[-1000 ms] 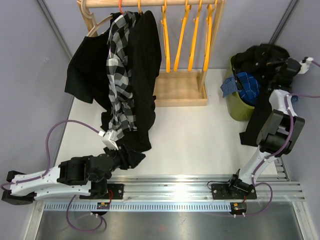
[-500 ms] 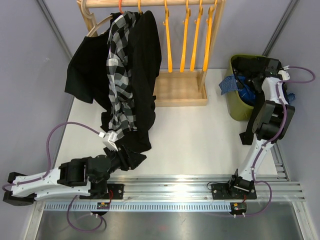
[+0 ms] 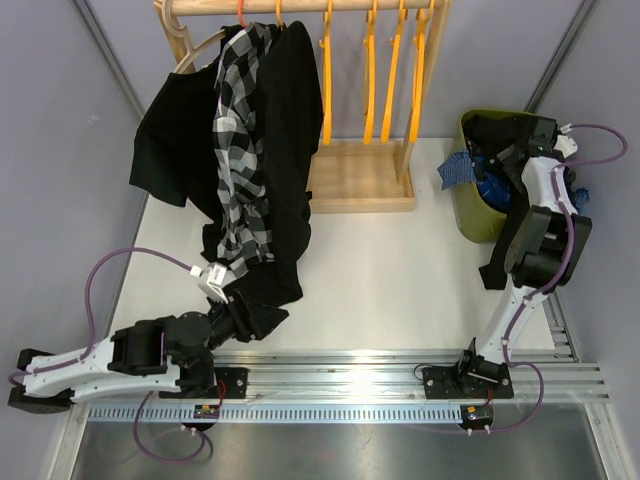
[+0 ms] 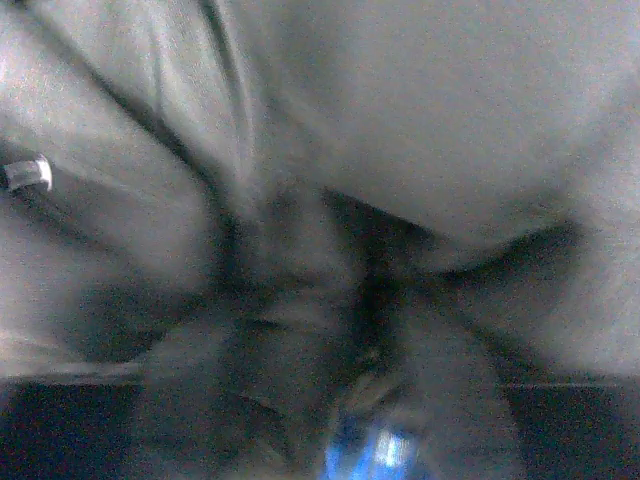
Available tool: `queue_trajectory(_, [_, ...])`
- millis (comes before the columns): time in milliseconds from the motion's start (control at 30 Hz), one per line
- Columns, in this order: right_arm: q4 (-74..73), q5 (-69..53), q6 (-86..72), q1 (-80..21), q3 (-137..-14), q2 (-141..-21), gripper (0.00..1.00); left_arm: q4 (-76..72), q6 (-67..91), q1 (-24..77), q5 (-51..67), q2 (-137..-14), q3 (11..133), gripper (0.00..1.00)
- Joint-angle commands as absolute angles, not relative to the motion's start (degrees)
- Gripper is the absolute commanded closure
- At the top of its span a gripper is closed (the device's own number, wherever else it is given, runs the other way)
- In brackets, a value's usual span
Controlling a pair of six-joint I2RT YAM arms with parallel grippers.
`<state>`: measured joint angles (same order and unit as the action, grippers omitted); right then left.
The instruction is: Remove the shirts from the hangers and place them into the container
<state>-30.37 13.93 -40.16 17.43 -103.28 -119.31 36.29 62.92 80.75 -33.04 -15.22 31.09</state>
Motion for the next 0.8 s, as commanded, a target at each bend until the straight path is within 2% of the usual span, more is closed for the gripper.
queue_trajectory(0, [-33.58,12.57,-30.41,13.98,-100.36,-105.32,0.1,35.33,61.44,80.95,-34.19,-13.45,32.25,0.33])
queue_trajectory(100, [-35.76,13.0,-29.09,13.45,-105.9,-97.67,0.0,36.73,60.82,80.95,-35.16,-12.31,32.96,0.31])
queue_trajectory(233, [-32.89,13.01,-27.34,12.13,-104.86,-88.44,0.01,38.4,59.86,80.95,-35.86,-10.73,33.66,0.3])
queue_trajectory(367, [-28.75,10.12,-24.53,9.32,-97.59,-76.05,0.01,39.81,59.07,80.95,-35.95,-9.41,34.19,0.28])
queue_trajectory(467, [-25.67,2.49,-23.03,6.07,-91.88,-65.59,0.01,40.25,58.01,80.95,-35.86,-8.44,34.36,0.26])
queue_trajectory(600, [-23.81,-16.99,-22.68,3.09,-86.93,-52.68,0.03,40.17,55.73,80.95,-35.6,-8.0,34.72,0.18])
queue_trajectory(700, [-25.48,-28.51,-23.2,2.81,-86.4,-48.71,0.01,39.73,54.06,80.95,-35.16,-8.44,34.89,0.08])
queue_trajectory(733, [-25.66,-30.91,-23.46,2.9,-86.48,-48.17,0.01,39.12,53.53,80.95,-34.9,-8.61,34.98,0.01])
queue_trajectory(767, [-25.4,-33.37,-24.51,2.9,-86.75,-47.73,0.01,38.68,52.92,80.95,-34.46,-9.31,35.07,0.01])
